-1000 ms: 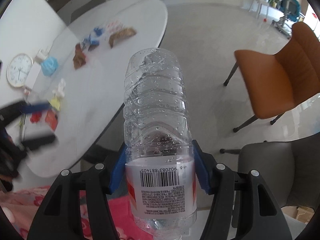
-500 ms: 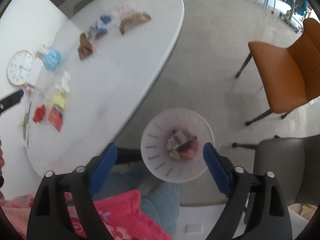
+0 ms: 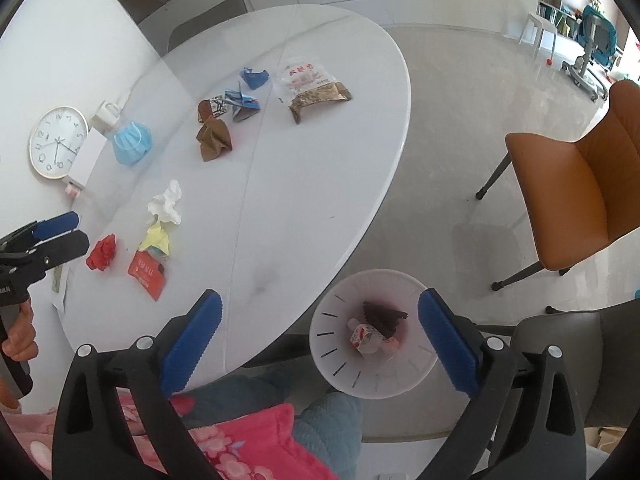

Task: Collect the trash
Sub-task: 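Grasp the red tissue with the left tool while the right tool grasps the white tissue, then carry both tissues to the wastebasket and open both tools to drop them, then move both tools back over the table toward the remaining trash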

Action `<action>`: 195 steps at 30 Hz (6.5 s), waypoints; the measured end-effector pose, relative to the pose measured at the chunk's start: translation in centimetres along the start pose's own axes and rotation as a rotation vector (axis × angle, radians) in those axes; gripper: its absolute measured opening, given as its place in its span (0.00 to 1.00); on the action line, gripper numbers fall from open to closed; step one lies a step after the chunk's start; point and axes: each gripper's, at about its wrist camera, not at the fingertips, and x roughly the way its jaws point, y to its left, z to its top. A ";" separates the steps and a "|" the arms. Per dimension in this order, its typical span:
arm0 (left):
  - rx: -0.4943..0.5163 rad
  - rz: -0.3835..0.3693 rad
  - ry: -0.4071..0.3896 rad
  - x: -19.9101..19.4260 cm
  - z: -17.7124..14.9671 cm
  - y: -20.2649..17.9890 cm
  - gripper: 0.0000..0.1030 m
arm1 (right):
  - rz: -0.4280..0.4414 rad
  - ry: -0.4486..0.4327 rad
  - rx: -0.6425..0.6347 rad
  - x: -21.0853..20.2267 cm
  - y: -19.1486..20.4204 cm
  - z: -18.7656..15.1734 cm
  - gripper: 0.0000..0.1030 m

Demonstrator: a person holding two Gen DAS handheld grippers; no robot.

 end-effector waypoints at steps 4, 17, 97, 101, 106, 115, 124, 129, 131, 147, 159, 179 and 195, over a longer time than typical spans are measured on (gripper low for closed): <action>-0.024 0.023 -0.020 -0.7 -0.1 1.4 0.89 | -0.013 -0.011 -0.027 -0.2 1.6 0.4 0.98; -0.232 0.239 -0.051 -2.4 -4.4 13.5 0.93 | 0.055 -0.042 -0.225 2.9 13.5 4.6 0.98; 0.128 -0.018 -0.042 1.3 -2.3 6.0 0.43 | -0.006 -0.117 -0.134 2.1 12.9 4.0 0.33; 0.148 -0.064 -0.021 2.5 -2.3 -0.2 0.43 | -0.010 -0.084 -0.177 0.4 7.6 2.3 0.33; 0.134 -0.089 0.009 4.6 -3.1 -6.9 0.44 | -0.011 -0.044 -0.242 -1.1 1.9 0.5 0.33; 0.162 -0.134 0.092 8.4 -4.8 -16.7 0.44 | 0.023 -0.003 -0.276 -2.3 -5.2 -2.0 0.33; 0.201 -0.114 0.141 10.9 -4.9 -20.3 0.45 | 0.039 0.012 -0.252 -1.8 -8.2 -2.6 0.33; 0.210 -0.108 0.173 12.0 -5.2 -20.7 0.48 | 0.046 0.022 -0.244 -1.3 -8.8 -2.9 0.33; 0.205 -0.118 0.191 12.5 -5.2 -20.7 0.57 | 0.048 0.025 -0.244 -1.1 -8.8 -2.9 0.33; 0.136 -0.027 0.147 10.8 -5.1 -18.5 0.85 | 0.060 0.040 -0.259 -0.5 -8.6 -2.8 0.34; -0.153 0.167 0.027 5.7 -5.2 -8.9 0.93 | 0.083 0.084 -0.312 1.7 -6.6 -3.5 0.89; -0.415 0.280 -0.021 2.8 -6.7 -0.4 0.93 | 0.131 0.037 -0.286 2.3 -1.9 1.9 0.98; -0.415 0.282 -0.024 3.4 -1.7 14.8 0.93 | 0.130 0.020 -0.324 8.3 12.1 10.3 0.98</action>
